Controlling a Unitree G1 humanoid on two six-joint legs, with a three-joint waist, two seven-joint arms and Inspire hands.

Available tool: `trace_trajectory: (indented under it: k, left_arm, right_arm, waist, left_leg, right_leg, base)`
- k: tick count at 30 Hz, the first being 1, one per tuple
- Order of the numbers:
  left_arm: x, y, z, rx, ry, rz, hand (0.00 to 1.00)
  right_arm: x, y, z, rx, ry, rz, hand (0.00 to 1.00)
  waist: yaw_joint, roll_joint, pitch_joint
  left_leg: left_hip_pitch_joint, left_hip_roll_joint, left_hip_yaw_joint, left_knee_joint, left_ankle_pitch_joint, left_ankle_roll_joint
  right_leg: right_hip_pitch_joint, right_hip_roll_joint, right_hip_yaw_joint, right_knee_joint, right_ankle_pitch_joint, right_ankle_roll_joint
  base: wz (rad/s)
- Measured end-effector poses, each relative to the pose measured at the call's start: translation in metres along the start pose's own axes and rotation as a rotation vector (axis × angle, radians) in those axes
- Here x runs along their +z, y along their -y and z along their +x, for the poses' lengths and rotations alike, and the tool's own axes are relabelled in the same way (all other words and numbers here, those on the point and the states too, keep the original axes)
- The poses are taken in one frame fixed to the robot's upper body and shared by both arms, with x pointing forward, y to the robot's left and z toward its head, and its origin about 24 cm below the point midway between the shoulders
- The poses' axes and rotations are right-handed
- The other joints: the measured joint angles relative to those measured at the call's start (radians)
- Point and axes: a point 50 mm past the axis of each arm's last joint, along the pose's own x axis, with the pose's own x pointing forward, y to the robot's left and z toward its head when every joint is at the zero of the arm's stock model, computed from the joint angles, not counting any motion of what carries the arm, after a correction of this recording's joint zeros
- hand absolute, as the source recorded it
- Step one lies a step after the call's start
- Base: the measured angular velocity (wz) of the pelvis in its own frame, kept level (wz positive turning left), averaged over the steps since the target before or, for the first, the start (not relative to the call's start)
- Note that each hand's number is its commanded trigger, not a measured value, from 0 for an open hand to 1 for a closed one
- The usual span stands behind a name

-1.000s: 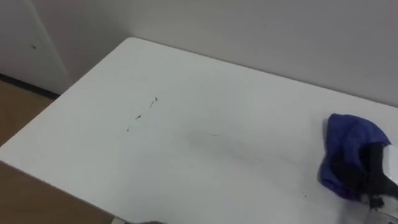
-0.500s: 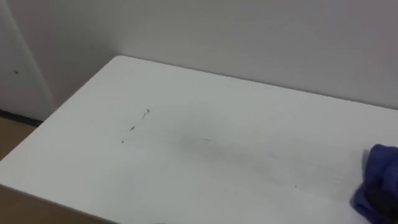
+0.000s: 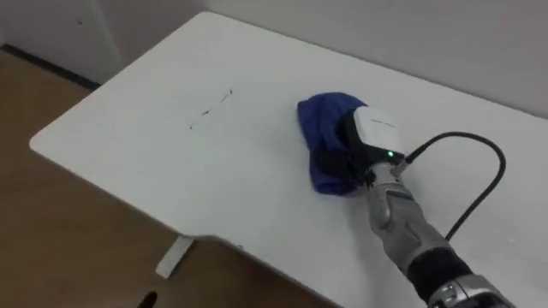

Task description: Wipe table

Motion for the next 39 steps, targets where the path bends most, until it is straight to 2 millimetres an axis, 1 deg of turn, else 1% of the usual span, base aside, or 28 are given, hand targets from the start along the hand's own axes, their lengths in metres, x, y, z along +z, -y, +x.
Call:
trace_trajectory:
  k: [1,2,3,4,5,6,7,8,9,10,12,14,15,16,17,18,19,20,21,23,24,25,26,28,31,33,36,39]
  left_arm:
    - [-0.003,0.005,-0.001,-0.013,-0.006,-0.005,0.0]
    - [-0.01,0.014,-0.003,-0.04,-0.022,-0.01,0.0]
    - [-0.019,0.021,-0.006,-0.054,-0.041,-0.023,0.0]
    - [-0.024,0.023,-0.007,-0.057,-0.053,-0.036,0.0]
    - [-0.033,0.026,-0.01,-0.059,-0.075,-0.056,0.0]
    - [-0.042,0.028,-0.013,-0.06,-0.099,-0.064,0.0]
    - [-0.051,0.031,-0.016,-0.065,-0.121,-0.077,0.0]
    - [-0.053,0.032,-0.017,-0.067,-0.128,-0.077,0.0]
    - [-0.054,0.032,-0.018,-0.067,-0.131,-0.079,0.0]
    - [-0.052,0.032,-0.017,-0.065,-0.125,-0.081,0.0]
    - [-0.047,0.032,-0.015,-0.063,-0.109,-0.086,0.0]
    - [-0.041,0.032,-0.014,-0.06,-0.091,-0.099,0.0]
    - [-0.035,0.031,-0.012,-0.06,-0.073,-0.102,0.0]
    - [-0.03,0.031,-0.011,-0.059,-0.06,-0.109,0.0]
    - [-0.029,0.031,-0.011,-0.06,-0.056,-0.108,0.0]
    - [-0.027,0.033,-0.01,-0.064,-0.05,-0.104,0.0]
    - [-0.027,0.035,-0.011,-0.07,-0.053,-0.1,0.0]
    - [-0.028,0.035,-0.011,-0.073,-0.057,-0.102,0.0]
    - [-0.03,0.036,-0.011,-0.073,-0.065,-0.117,0.0]
    - [-0.029,0.035,-0.011,-0.071,-0.061,-0.133,0.0]
    - [-0.029,0.035,-0.012,-0.068,-0.054,-0.134,0.0]
    - [-0.028,0.034,-0.012,-0.062,-0.052,-0.133,0.0]
    - [-0.027,0.034,-0.012,-0.059,-0.052,-0.133,0.0]
    - [-0.025,0.034,-0.012,-0.062,-0.044,-0.126,0.0]
    - [-0.021,0.036,-0.012,-0.068,-0.026,-0.11,0.0]
    - [-0.018,0.036,-0.013,-0.068,-0.011,-0.105,0.0]
    - [-0.016,0.038,-0.013,-0.074,-0.002,-0.098,0.0]
    - [-0.014,0.039,-0.013,-0.077,0.007,-0.092,0.0]
  right_arm:
    - [-0.002,-0.004,-0.004,0.012,0.003,0.006,1.0]
    - [-0.007,-0.009,-0.012,0.027,0.007,0.02,1.0]
    - [-0.013,-0.014,-0.022,0.036,0.004,0.031,1.0]
    - [-0.017,-0.016,-0.026,0.037,-0.003,0.043,1.0]
    - [-0.025,-0.017,-0.034,0.028,-0.025,0.068,1.0]
    - [-0.036,-0.018,-0.043,0.018,-0.042,0.071,1.0]
    - [-0.048,-0.016,-0.05,0.008,-0.06,0.06,1.0]
    - [-0.054,-0.014,-0.054,0.001,-0.07,0.058,1.0]
    - [-0.065,-0.01,-0.058,-0.018,-0.101,0.059,1.0]
    - [-0.074,-0.008,-0.062,-0.032,-0.126,0.049,1.0]
    - [-0.082,-0.005,-0.066,-0.051,-0.158,0.048,1.0]
    - [-0.083,-0.001,-0.064,-0.069,-0.171,0.057,1.0]
    - [-0.084,-0.001,-0.064,-0.068,-0.173,0.058,1.0]
    - [-0.083,0.0,-0.063,-0.068,-0.17,0.06,1.0]
    - [-0.082,0.001,-0.062,-0.067,-0.166,0.06,1.0]
    - [-0.081,0.003,-0.06,-0.072,-0.161,0.058,1.0]
    - [-0.078,0.005,-0.057,-0.075,-0.16,0.056,1.0]
    - [-0.075,0.005,-0.056,-0.074,-0.154,0.057,1.0]
    - [-0.07,0.003,-0.054,-0.069,-0.15,0.052,1.0]
    - [-0.062,0.001,-0.052,-0.064,-0.138,0.053,1.0]
    - [-0.057,0.001,-0.051,-0.059,-0.127,0.049,0.88]
    - [-0.052,0.0,-0.05,-0.057,-0.112,0.046,0.51]
    - [-0.05,0.0,-0.05,-0.054,-0.108,0.046,0.02]
    - [-0.042,-0.002,-0.05,-0.043,-0.092,0.037,0.0]
    - [-0.033,-0.007,-0.051,-0.021,-0.075,0.028,0.0]
    - [-0.03,-0.008,-0.052,-0.014,-0.06,0.013,0.0]
    - [-0.024,-0.009,-0.053,-0.004,-0.025,-0.015,0.0]
    - [-0.025,-0.01,-0.059,-0.003,-0.024,-0.018,0.0]
  waist:
    - [-0.001,0.01,-0.0032]
    - [-0.006,0.011,-0.011]
    - [-0.025,0.005,-0.0241]
    - [-0.039,0.004,-0.0258]
    - [-0.079,0.006,-0.0239]
    - [-0.116,0.001,-0.0237]
    - [-0.146,-0.008,-0.0228]
    - [-0.157,-0.007,-0.0207]
    - [-0.174,-0.015,-0.0177]
    - [-0.187,-0.019,-0.0175]
    - [-0.198,-0.021,-0.0152]
    - [-0.199,-0.011,-0.018]
    - [-0.202,-0.008,-0.0188]
    - [-0.206,0.001,-0.0194]
    - [-0.205,0.007,-0.0198]
    - [-0.195,0.021,-0.0138]
    - [-0.173,0.031,-0.0107]
    - [-0.162,0.037,-0.0086]
    - [-0.162,0.042,-0.0098]
    - [-0.161,0.04,-0.0102]
    - [-0.162,0.035,-0.0115]
    - [-0.162,0.026,-0.0136]
    - [-0.163,0.025,-0.0135]
    - [-0.168,0.016,-0.0145]
    - [-0.167,0.006,-0.017]
    - [-0.166,-0.002,-0.0163]
    - [-0.166,-0.007,-0.0161]
    - [-0.176,-0.009,-0.0165]
  left_leg:
    - [0.011,0.03,0.012,-0.009,0.005,-0.013]
    - [0.046,0.057,0.059,-0.053,0.025,-0.03]
    - [0.076,0.07,0.105,-0.107,0.055,-0.032]
    - [0.094,0.077,0.13,-0.132,0.069,-0.034]
    - [0.124,0.101,0.178,-0.17,0.098,-0.044]
    - [0.143,0.113,0.234,-0.187,0.124,-0.042]
    - [0.152,0.112,0.283,-0.188,0.146,-0.027]
    - [0.152,0.112,0.301,-0.186,0.157,-0.02]
    - [0.152,0.113,0.32,-0.185,0.175,-0.009]
    - [0.151,0.112,0.33,-0.175,0.181,-0.002]
    - [0.154,0.104,0.331,-0.174,0.18,-0.001]
    - [0.16,0.087,0.336,-0.179,0.167,0.019]
    - [0.163,0.065,0.334,-0.179,0.148,0.034]
    - [0.165,0.042,0.338,-0.182,0.127,0.037]
    - [0.17,0.037,0.344,-0.189,0.12,0.034]
    - [0.19,0.024,0.342,-0.208,0.103,0.033]
    - [0.209,0.019,0.341,-0.22,0.093,0.034]
    - [0.217,0.016,0.34,-0.224,0.087,0.034]
    - [0.216,0.015,0.335,-0.227,0.075,0.034]
    - [0.216,0.013,0.332,-0.233,0.07,0.034]
    - [0.216,0.013,0.331,-0.241,0.07,0.035]
    - [0.215,0.013,0.33,-0.246,0.071,0.037]
    - [0.215,0.014,0.327,-0.247,0.073,0.04]
    - [0.222,0.015,0.325,-0.255,0.073,0.041]
    - [0.236,0.015,0.327,-0.266,0.071,0.042]
    - [0.237,0.015,0.331,-0.268,0.071,0.043]
    - [0.247,0.015,0.342,-0.278,0.07,0.043]
    - [0.252,0.014,0.342,-0.28,0.068,0.044]
  right_leg:
    - [0.0,0.025,-0.008,0.018,-0.018,-0.01]
    - [0.0,0.049,-0.015,0.043,-0.051,-0.028]
    - [0.001,0.067,-0.019,0.049,-0.075,-0.041]
    - [0.006,0.075,-0.024,0.051,-0.085,-0.048]
    - [0.03,0.093,-0.048,0.047,-0.1,-0.063]
    - [0.046,0.102,-0.055,0.049,-0.118,-0.073]
    - [0.056,0.103,-0.057,0.05,-0.13,-0.079]
    - [0.057,0.104,-0.057,0.049,-0.134,-0.083]
    - [0.058,0.108,-0.056,0.049,-0.139,-0.09]
    - [0.06,0.115,-0.053,0.04,-0.143,-0.09]
    - [0.064,0.128,-0.044,0.03,-0.142,-0.094]
    - [0.063,0.131,-0.039,0.025,-0.139,-0.099]
    - [0.063,0.132,-0.033,0.017,-0.131,-0.104]
    - [0.064,0.137,-0.024,0.007,-0.121,-0.109]
    - [0.065,0.143,-0.015,0.001,-0.118,-0.108]
    - [0.063,0.151,0.013,-0.004,-0.11,-0.109]
    - [0.055,0.158,0.046,-0.005,-0.101,-0.108]
    - [0.053,0.162,0.061,-0.006,-0.098,-0.109]
    - [0.056,0.168,0.069,-0.02,-0.09,-0.106]
    - [0.054,0.175,0.081,-0.037,-0.079,-0.105]
    - [0.051,0.184,0.094,-0.052,-0.067,-0.108]
    - [0.053,0.19,0.097,-0.063,-0.057,-0.111]
    - [0.055,0.194,0.097,-0.071,-0.052,-0.113]
    - [0.071,0.202,0.097,-0.097,-0.041,-0.112]
    - [0.091,0.203,0.093,-0.118,-0.039,-0.108]
    - [0.093,0.204,0.092,-0.126,-0.038,-0.107]
    - [0.095,0.204,0.091,-0.129,-0.039,-0.106]
    - [0.111,0.205,0.087,-0.143,-0.038,-0.102]
  base:
    - [0.14]
    - [0.0]
    - [0.04]
    - [0.21]
    - [0.33]
    - [0.37]
    - [0.23]
    - [0.05]
    - [-0.06]
    - [-0.07]
    - [-0.09]
    - [-0.09]
    - [-0.03]
    - [0.0]
    - [-0.11]
    - [-0.49]
    - [-0.67]
    - [-0.71]
    - [-0.42]
    - [-0.25]
    - [-0.23]
    - [-0.21]
    - [-0.14]
    - [-0.02]
    - [0.01]
    - [0.0]
    - [-0.07]
    - [0.04]
